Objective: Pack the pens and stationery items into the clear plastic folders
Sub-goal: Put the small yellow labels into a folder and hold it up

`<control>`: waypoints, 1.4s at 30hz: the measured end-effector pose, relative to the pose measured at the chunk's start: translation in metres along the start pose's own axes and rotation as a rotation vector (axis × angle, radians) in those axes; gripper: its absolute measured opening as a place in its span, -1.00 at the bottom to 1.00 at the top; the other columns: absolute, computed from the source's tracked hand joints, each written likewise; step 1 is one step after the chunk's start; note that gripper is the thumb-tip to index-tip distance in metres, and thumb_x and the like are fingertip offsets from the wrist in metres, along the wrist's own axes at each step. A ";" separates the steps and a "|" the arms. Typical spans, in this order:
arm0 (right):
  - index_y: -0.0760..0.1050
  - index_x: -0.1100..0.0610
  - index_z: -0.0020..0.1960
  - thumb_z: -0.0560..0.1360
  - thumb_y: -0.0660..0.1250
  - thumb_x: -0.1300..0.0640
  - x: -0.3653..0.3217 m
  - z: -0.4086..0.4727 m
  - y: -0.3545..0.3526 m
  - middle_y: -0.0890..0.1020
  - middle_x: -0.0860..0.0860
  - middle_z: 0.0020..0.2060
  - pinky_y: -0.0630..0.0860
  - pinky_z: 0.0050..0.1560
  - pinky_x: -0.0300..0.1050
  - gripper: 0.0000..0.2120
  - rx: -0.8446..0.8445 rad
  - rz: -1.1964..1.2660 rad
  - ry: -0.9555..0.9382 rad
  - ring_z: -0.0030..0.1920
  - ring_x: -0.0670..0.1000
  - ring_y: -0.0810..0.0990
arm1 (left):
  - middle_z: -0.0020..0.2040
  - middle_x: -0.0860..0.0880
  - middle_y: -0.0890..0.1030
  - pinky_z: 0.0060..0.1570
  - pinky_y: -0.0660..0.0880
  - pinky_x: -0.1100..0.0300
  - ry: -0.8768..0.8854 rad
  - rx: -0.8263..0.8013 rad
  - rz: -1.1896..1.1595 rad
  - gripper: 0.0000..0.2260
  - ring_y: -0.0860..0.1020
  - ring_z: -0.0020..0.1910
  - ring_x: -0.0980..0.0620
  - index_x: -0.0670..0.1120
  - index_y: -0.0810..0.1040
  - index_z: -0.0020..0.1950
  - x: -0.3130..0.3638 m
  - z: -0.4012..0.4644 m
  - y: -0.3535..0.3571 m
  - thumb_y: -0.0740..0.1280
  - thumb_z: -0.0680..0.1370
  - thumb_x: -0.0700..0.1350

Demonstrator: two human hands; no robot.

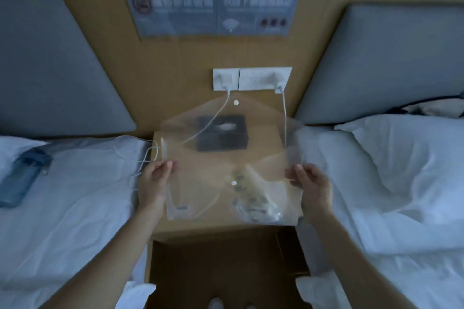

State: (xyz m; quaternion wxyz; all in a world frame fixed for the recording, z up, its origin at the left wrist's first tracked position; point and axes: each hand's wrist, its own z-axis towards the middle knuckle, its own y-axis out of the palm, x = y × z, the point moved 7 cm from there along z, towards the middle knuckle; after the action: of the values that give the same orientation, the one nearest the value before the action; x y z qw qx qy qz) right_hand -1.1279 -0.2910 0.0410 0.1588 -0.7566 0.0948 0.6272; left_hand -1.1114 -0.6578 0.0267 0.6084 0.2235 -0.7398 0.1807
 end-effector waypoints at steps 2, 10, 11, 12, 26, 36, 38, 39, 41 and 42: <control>0.57 0.13 -0.19 0.55 0.30 0.24 -0.051 -0.009 -0.010 0.66 -0.06 -0.38 0.54 -0.21 -0.23 -0.84 0.007 0.020 -0.063 -0.29 -0.09 0.62 | -0.19 -0.03 0.61 0.13 0.48 -0.02 0.071 -0.001 0.013 -0.95 0.58 -0.17 0.08 -0.24 0.52 -0.01 0.051 -0.007 0.005 0.31 0.56 -0.26; 0.59 0.09 -0.23 0.53 0.35 0.20 -0.213 -0.027 -0.052 0.67 0.09 -0.30 0.55 -0.02 0.11 -0.83 0.067 0.074 -0.341 -0.23 0.09 0.60 | -0.42 0.31 0.59 -0.22 0.42 0.47 0.340 -0.055 -0.124 -0.83 0.54 -0.36 0.39 -0.05 0.48 -0.17 0.211 -0.043 0.025 0.29 0.56 -0.29; 0.59 0.09 -0.23 0.53 0.35 0.19 -0.229 -0.030 -0.056 0.68 0.08 -0.30 0.56 -0.01 0.12 -0.83 0.067 0.076 -0.366 -0.23 0.11 0.61 | -0.42 0.30 0.59 -0.24 0.43 0.48 0.363 -0.067 -0.142 -0.82 0.55 -0.36 0.38 -0.05 0.48 -0.18 0.225 -0.048 0.025 0.29 0.56 -0.30; 0.60 0.08 -0.22 0.53 0.36 0.19 -0.246 -0.033 -0.060 0.68 0.08 -0.29 0.57 -0.01 0.12 -0.84 0.065 0.081 -0.395 -0.21 0.12 0.63 | -0.41 0.28 0.61 -0.25 0.44 0.48 0.394 -0.081 -0.156 -0.82 0.56 -0.36 0.36 -0.06 0.48 -0.17 0.241 -0.053 0.025 0.29 0.56 -0.31; 0.59 0.24 -0.14 0.52 0.33 0.26 -0.394 -0.068 -0.097 0.69 0.09 -0.33 0.60 -0.23 -0.06 -0.90 -0.035 0.104 -0.686 -0.27 0.07 0.66 | -0.24 -0.06 0.65 -0.44 0.54 0.31 0.620 -0.124 -0.333 -0.87 0.61 -0.42 0.14 -0.14 0.48 -0.11 0.342 -0.089 0.033 0.23 0.58 -0.31; 0.58 0.28 -0.14 0.52 0.32 0.30 -0.400 -0.071 -0.133 0.68 0.12 -0.33 0.61 -0.34 -0.17 -0.91 -0.021 0.191 -0.661 -0.33 0.03 0.66 | -0.16 -0.13 0.61 -0.47 0.52 0.27 0.699 -0.284 -0.233 -0.93 0.62 -0.41 0.12 -0.14 0.45 -0.08 0.387 -0.105 0.049 0.22 0.58 -0.27; 0.57 0.28 -0.13 0.52 0.32 0.31 -0.408 -0.074 -0.137 0.68 0.09 -0.35 0.60 -0.35 -0.19 -0.91 -0.029 0.201 -0.679 -0.34 0.02 0.66 | -0.15 -0.13 0.60 -0.47 0.51 0.26 0.718 -0.294 -0.226 -0.90 0.63 -0.41 0.10 -0.12 0.42 -0.08 0.397 -0.109 0.050 0.20 0.60 -0.28; 0.57 0.28 -0.14 0.52 0.32 0.31 -0.411 -0.075 -0.139 0.68 0.08 -0.36 0.60 -0.36 -0.19 -0.91 -0.031 0.205 -0.688 -0.35 0.02 0.66 | -0.15 -0.12 0.60 -0.48 0.51 0.26 0.731 -0.297 -0.226 -0.90 0.63 -0.40 0.09 -0.11 0.41 -0.08 0.400 -0.111 0.050 0.19 0.60 -0.27; 0.57 0.28 -0.14 0.52 0.32 0.30 -0.416 -0.076 -0.143 0.68 0.06 -0.36 0.59 -0.36 -0.19 -0.91 -0.029 0.212 -0.701 -0.37 0.02 0.65 | -0.16 -0.09 0.61 -0.50 0.51 0.24 0.752 -0.305 -0.219 -0.92 0.63 -0.41 0.07 -0.12 0.40 -0.06 0.405 -0.117 0.052 0.19 0.61 -0.26; 0.57 0.27 -0.14 0.52 0.32 0.30 -0.418 -0.076 -0.144 0.68 0.06 -0.35 0.59 -0.36 -0.19 -0.91 -0.027 0.215 -0.708 -0.37 0.02 0.65 | -0.19 -0.07 0.62 -0.51 0.50 0.23 0.753 -0.310 -0.215 -0.95 0.63 -0.42 0.05 -0.14 0.39 -0.04 0.406 -0.119 0.053 0.19 0.61 -0.25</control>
State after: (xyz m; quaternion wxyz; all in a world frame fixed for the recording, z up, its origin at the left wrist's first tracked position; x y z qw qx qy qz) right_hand -1.0900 -0.2070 0.4800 0.1049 -0.4806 0.1049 0.8643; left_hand -1.1080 -0.5949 0.4481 0.8782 0.1236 -0.4564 0.0718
